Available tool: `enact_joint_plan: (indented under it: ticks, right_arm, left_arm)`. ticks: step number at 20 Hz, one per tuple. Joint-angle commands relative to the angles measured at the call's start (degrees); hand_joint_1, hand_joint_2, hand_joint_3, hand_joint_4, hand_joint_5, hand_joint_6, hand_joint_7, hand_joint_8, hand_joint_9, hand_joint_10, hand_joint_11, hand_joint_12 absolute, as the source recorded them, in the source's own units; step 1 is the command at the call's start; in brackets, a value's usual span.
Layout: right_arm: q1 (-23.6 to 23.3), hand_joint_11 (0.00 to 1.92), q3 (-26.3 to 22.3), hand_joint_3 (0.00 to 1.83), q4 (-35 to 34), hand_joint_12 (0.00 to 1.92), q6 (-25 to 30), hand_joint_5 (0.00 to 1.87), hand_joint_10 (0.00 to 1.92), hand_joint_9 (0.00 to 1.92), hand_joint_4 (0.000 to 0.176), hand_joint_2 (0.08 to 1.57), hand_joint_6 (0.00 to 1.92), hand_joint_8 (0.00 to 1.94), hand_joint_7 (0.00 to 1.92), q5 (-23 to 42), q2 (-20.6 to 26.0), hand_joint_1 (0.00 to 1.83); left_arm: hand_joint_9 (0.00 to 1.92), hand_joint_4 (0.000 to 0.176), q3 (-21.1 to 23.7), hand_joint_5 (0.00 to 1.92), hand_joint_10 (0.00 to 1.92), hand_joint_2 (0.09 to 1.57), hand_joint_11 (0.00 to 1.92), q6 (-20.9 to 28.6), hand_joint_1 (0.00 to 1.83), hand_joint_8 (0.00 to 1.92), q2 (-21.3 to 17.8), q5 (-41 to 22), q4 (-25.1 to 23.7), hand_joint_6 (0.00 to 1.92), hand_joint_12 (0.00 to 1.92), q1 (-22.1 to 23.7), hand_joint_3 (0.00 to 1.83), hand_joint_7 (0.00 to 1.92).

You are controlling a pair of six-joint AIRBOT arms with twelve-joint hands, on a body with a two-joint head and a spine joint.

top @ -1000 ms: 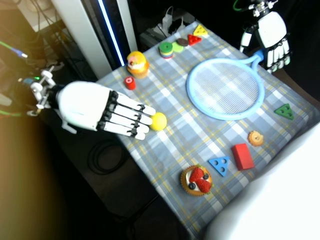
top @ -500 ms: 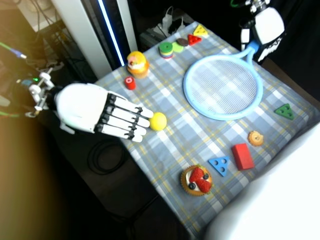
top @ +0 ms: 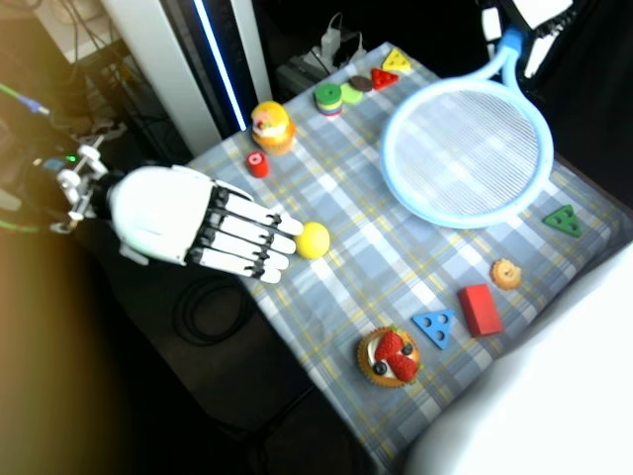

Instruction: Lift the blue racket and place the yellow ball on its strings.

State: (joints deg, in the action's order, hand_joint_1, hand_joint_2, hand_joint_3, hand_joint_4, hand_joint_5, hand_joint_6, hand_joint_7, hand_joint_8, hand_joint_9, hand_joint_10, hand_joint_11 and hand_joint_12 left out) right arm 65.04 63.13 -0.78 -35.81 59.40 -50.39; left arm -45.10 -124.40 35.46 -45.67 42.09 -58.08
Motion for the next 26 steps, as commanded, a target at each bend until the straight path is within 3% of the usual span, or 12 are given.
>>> enact_joint_plan:
  ticks: [1, 3, 5, 7, 8, 13, 15, 16, 19, 22, 25, 26]
  right_arm:
    - [-1.38, 0.3, 0.49, 0.0, -0.69, 0.57, 0.4, 0.46, 0.0, 0.58, 0.0, 1.22, 0.0, 0.0, 0.59, 6.96, -0.17, 0.8]
    - [-4.2, 0.26, 1.83, 0.0, 0.93, 0.63, 0.4, 0.43, 0.0, 0.57, 0.0, 1.11, 0.0, 0.0, 0.57, 4.25, -1.06, 0.91]
    - [-7.79, 0.18, 4.05, 0.0, 3.76, 0.88, 1.85, 0.42, 0.0, 0.58, 0.014, 1.03, 0.0, 0.0, 0.57, 0.71, -2.78, 0.91]
    - [-11.08, 0.11, 6.52, 0.0, 7.53, 1.0, 3.83, 0.43, 0.0, 0.58, 0.0, 0.97, 0.0, 0.0, 0.57, -3.29, -4.76, 1.06]
    - [-13.17, 0.14, 7.71, 0.0, 9.94, 0.96, 4.08, 0.43, 0.01, 0.61, 0.0, 0.96, 0.0, 0.0, 0.59, -6.49, -5.95, 1.1]
    - [-19.43, 0.39, 12.45, 0.0, 19.36, 0.75, 5.65, 0.54, 0.01, 0.72, 0.0, 0.89, 0.0, 0.01, 0.71, -18.74, -11.05, 1.19]
    - [-19.43, 0.49, 13.04, 0.0, 19.71, 0.99, 5.7, 0.7, 0.04, 0.92, 0.0, 0.95, 0.0, 0.01, 0.88, -20.15, -11.79, 1.19]
    - [-19.43, 0.71, 13.05, 0.0, 19.71, 1.15, 5.71, 0.93, 0.13, 1.13, 0.0, 1.05, 0.64, 0.65, 1.11, -20.19, -11.85, 1.25]
    - [-19.62, 0.89, 13.07, 0.0, 19.69, 1.7, 5.71, 1.12, 1.28, 1.01, 0.0, 1.1, 0.54, 1.24, 0.97, -20.02, -11.6, 1.27]
    - [-19.86, 0.94, 12.03, 0.0, 17.25, 1.55, 5.72, 1.11, 1.23, 1.01, 0.0, 1.1, 0.51, 1.24, 0.98, -16.3, -9.35, 1.27]
    - [-19.85, 0.76, 9.98, 0.0, 12.82, 1.7, 4.66, 0.94, 1.44, 0.83, 0.0, 1.19, 0.75, 1.54, 0.8, -9.97, -6.18, 1.24]
    - [-19.85, 0.73, 9.21, 0.0, 11.79, 1.64, 4.64, 0.89, 1.53, 0.74, 0.0, 1.2, 0.78, 1.5, 0.74, -7.12, -4.83, 1.33]
  left_arm:
    - [1.53, 0.172, 0.2, 1.01, 1.92, 1.16, 1.58, 1.98, 1.75, 1.92, -0.41, -8.57, -2.83, 1.92, 1.92, 0.2, 0.0, 1.2]
    - [1.55, 0.164, 0.58, 1.07, 1.92, 1.17, 1.45, 5.6, 1.77, 1.92, -0.11, -9.41, -5.79, 1.92, 1.89, 0.69, 0.0, 1.24]
    - [1.65, 0.158, 0.78, 1.09, 1.92, 1.17, 1.26, 6.17, 1.8, 1.92, 0.63, -9.67, -7.3, 1.92, 0.84, 1.3, 0.0, 1.3]
    - [1.61, 0.162, 0.78, 1.0, 1.92, 1.02, 0.85, 6.17, 1.83, 1.92, 1.18, -9.13, -8.21, 1.92, 1.36, 1.84, 0.01, 1.23]
    - [1.61, 0.168, 0.75, 0.96, 1.92, 1.11, 1.16, 6.17, 1.81, 1.92, 1.36, -8.74, -8.47, 1.92, 1.61, 2.03, 0.05, 1.2]
    - [1.7, 0.171, 0.38, 0.97, 1.92, 1.04, 0.79, 6.17, 1.83, 1.92, 2.35, -7.28, -9.43, 1.92, 1.4, 2.75, 0.0, 1.28]
    - [1.66, 0.176, -0.14, 0.9, 1.92, 1.21, 1.21, 6.17, 1.71, 1.92, 3.29, -6.16, -9.97, 1.92, 1.56, 3.69, 0.03, 1.24]
    - [1.71, 0.176, -0.32, 1.0, 1.92, 1.26, 1.32, 6.17, 1.64, 1.92, 3.61, -5.81, -10.06, 1.92, 1.56, 3.92, 0.02, 1.35]
    - [1.71, 0.176, -0.4, 1.03, 1.92, 1.32, 1.23, 6.17, 1.55, 1.92, 3.76, -5.32, -10.07, 1.92, 1.57, 3.94, 0.01, 1.41]
    - [1.7, 0.176, -0.44, 0.98, 1.92, 1.35, 1.27, 6.17, 1.47, 1.92, 3.78, -5.25, -10.07, 1.92, 1.76, 3.93, 0.01, 1.42]
    - [1.74, 0.175, -0.51, 1.01, 1.92, 1.28, 0.97, 6.17, 1.6, 1.92, 3.73, -4.97, -10.02, 1.92, 1.37, 3.84, 0.03, 1.47]
    - [1.74, 0.176, -0.53, 1.06, 1.92, 1.32, 1.21, 6.17, 1.54, 1.92, 3.71, -4.85, -10.02, 1.92, 1.81, 3.84, 0.03, 1.48]
